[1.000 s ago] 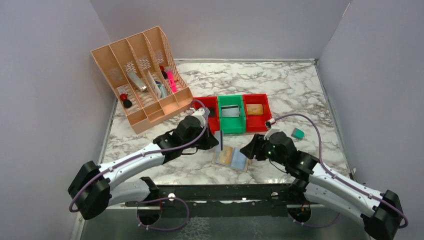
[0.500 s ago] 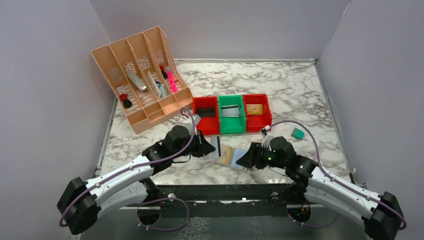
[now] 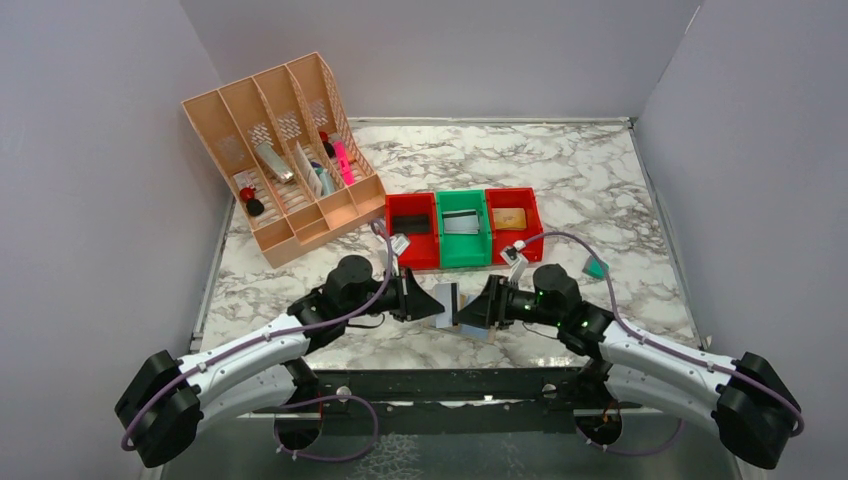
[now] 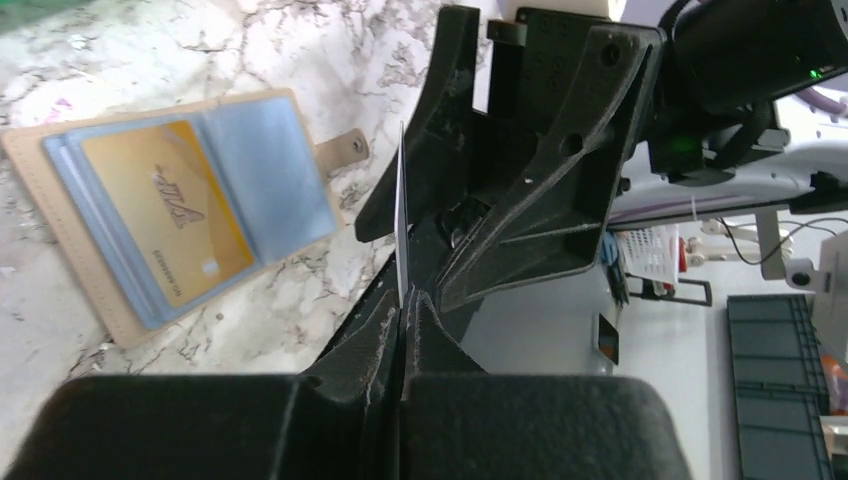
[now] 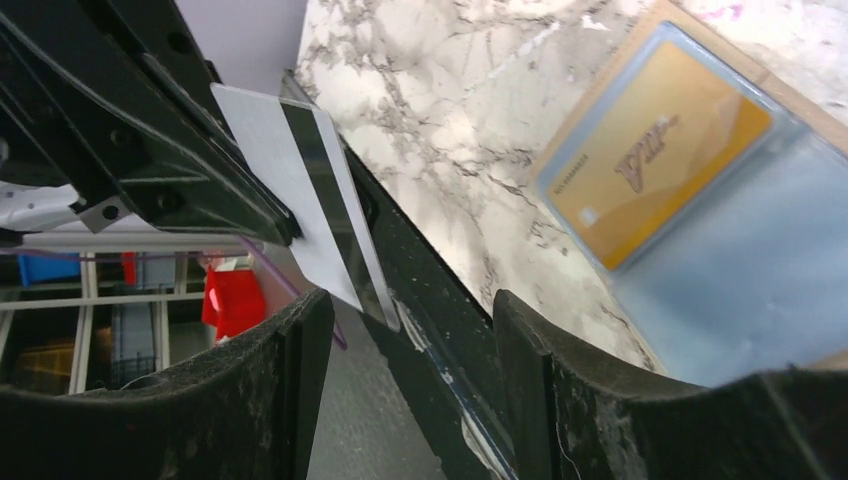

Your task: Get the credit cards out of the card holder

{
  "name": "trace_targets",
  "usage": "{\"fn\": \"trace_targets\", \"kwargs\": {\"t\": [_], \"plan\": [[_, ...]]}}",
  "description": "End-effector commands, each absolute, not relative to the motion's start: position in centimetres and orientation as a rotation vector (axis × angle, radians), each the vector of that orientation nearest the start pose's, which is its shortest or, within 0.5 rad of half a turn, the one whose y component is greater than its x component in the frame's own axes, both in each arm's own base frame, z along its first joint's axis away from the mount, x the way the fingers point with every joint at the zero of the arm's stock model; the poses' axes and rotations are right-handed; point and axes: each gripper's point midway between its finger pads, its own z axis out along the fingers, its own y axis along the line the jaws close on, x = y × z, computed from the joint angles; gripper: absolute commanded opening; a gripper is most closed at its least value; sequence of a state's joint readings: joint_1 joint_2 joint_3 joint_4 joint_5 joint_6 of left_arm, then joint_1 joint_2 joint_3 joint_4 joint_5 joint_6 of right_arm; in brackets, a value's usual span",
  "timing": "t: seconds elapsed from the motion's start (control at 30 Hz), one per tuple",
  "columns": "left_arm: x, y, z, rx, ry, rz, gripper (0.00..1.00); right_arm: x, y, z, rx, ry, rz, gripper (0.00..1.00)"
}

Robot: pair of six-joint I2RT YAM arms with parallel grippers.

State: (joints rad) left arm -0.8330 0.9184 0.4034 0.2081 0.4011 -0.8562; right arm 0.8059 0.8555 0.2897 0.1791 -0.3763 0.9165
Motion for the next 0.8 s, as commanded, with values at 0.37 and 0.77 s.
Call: {"fn": "trace_targets", "kwargs": {"t": [0.37, 0.77], "plan": [[10.8, -29.5, 17.6, 0.415, 2.077, -1.625, 0.00, 12.9, 29.5, 17.8, -0.330, 1.984, 1.628, 0.43], [11.6, -30.1, 18.9, 0.485, 2.029, -1.626, 0.00, 11.7, 29.4, 18.7, -0.391, 1.940, 1.735, 0.11]]}}
